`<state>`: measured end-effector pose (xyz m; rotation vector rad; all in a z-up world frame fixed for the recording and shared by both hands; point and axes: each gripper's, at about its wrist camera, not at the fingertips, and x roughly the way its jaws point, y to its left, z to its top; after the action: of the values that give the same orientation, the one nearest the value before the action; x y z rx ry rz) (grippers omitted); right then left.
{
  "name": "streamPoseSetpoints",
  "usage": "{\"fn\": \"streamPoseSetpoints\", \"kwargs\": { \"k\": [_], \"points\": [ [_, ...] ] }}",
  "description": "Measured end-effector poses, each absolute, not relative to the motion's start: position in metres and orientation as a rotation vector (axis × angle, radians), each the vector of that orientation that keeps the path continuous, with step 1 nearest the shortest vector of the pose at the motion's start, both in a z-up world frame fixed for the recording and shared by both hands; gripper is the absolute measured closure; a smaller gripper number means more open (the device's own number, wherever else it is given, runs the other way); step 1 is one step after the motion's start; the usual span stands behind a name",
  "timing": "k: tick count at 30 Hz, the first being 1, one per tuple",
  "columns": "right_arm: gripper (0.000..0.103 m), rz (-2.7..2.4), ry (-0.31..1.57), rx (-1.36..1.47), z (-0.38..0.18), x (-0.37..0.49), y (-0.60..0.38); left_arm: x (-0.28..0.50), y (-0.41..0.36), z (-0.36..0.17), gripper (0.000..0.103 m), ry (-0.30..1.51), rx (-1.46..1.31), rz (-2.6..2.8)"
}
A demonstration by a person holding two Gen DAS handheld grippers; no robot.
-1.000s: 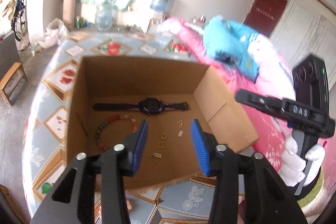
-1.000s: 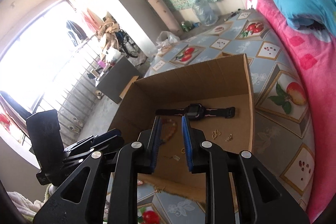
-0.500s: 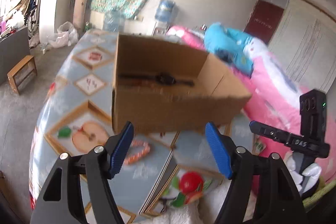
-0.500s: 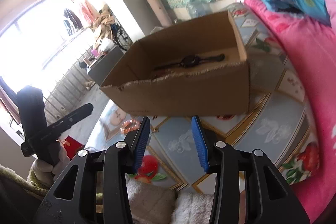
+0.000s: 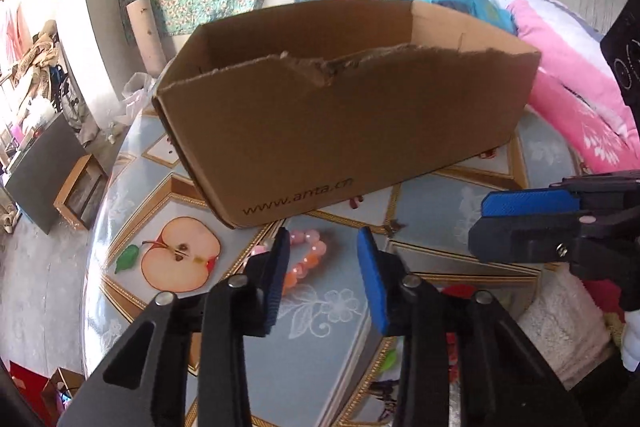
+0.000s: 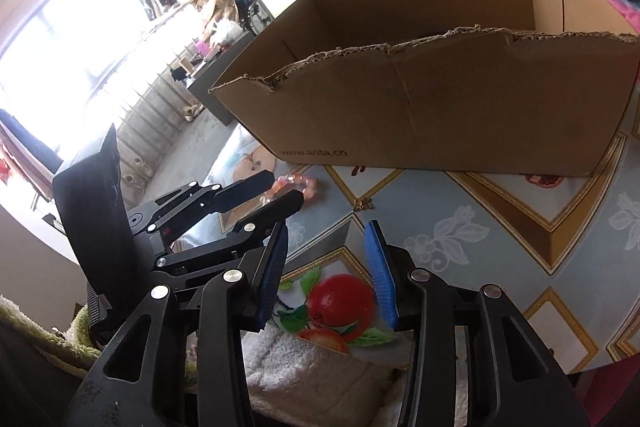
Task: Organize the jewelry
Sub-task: 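Move both grippers out of the box toward the pink-orange bead bracelet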
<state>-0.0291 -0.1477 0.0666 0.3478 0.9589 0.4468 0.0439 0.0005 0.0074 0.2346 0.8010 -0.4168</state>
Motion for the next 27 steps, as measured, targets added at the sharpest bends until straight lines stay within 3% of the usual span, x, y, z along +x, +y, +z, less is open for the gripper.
{"fn": "streamPoseSetpoints", "kwargs": {
  "k": [2,8,10,19,27],
  "points": [
    [0.063,0.438,0.968,0.372,0.064,-0.020,-0.153,0.051,0.003,0.001,0.079,0.833,0.231,-0.406],
    [0.063,0.405,1.009,0.423,0.052,-0.003,-0.167,0.064,0.007,-0.014,0.084,0.886,0.224,-0.411],
    [0.063,0.396,1.024,0.433,0.048,0.001,-0.169,0.064,0.008,-0.015,0.093,0.887,0.230,-0.422],
    [0.064,0.358,1.028,0.366,0.043,-0.001,-0.171,0.041,-0.001,-0.013,0.094,0.935,0.164,-0.549],
    [0.066,0.389,0.927,0.102,0.053,-0.009,-0.133,0.039,0.003,-0.013,0.093,0.919,0.161,-0.514]
  ]
}}
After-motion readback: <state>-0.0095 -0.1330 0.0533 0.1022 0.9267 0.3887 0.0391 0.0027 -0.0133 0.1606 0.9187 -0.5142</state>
